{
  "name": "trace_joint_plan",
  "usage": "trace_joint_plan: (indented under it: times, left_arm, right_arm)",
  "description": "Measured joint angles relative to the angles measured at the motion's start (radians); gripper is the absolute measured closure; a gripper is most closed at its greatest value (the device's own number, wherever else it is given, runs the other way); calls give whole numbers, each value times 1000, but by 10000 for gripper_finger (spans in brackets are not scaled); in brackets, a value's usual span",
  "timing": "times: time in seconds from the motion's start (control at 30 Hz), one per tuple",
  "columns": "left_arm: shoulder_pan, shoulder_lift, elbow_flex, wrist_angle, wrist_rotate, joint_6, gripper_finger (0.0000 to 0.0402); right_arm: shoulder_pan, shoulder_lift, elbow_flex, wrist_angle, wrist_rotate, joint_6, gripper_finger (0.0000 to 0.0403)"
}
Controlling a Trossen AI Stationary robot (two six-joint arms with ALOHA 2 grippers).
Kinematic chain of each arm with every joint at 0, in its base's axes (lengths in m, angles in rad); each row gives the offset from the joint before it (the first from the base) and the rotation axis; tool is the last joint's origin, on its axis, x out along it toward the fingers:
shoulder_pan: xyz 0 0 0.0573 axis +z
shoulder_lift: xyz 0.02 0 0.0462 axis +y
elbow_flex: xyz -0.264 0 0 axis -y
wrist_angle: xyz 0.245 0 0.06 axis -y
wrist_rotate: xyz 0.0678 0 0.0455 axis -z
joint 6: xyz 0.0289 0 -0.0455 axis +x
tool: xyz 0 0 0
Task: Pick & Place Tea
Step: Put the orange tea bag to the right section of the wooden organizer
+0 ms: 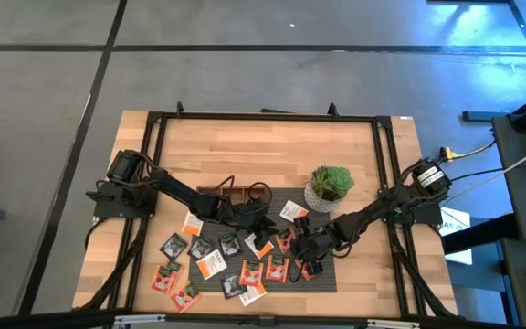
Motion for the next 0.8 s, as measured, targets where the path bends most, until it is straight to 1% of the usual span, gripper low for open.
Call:
trace_joint_plan:
  times: [0.17,0.23,0.43,0.53,0.67,0.8]
  left_arm:
    - [0,0,0,0,-2,4,262]
    - [-3,0,0,-1,-18,28,266]
    - [-17,0,91,-150,-46,87,280]
    - [-22,0,123,-226,-61,90,288]
    - [-22,2,125,-234,-64,56,294]
    - [-22,48,126,-201,-42,19,297]
  right_arm:
    - [0,0,0,0,0,0,382]
    - [0,0,0,0,0,0,382]
    - [0,0,0,0,0,0,382]
    - [0,0,0,0,0,2,382]
    - [0,0,0,0,0,2,382]
    - [0,0,0,0,0,1,382]
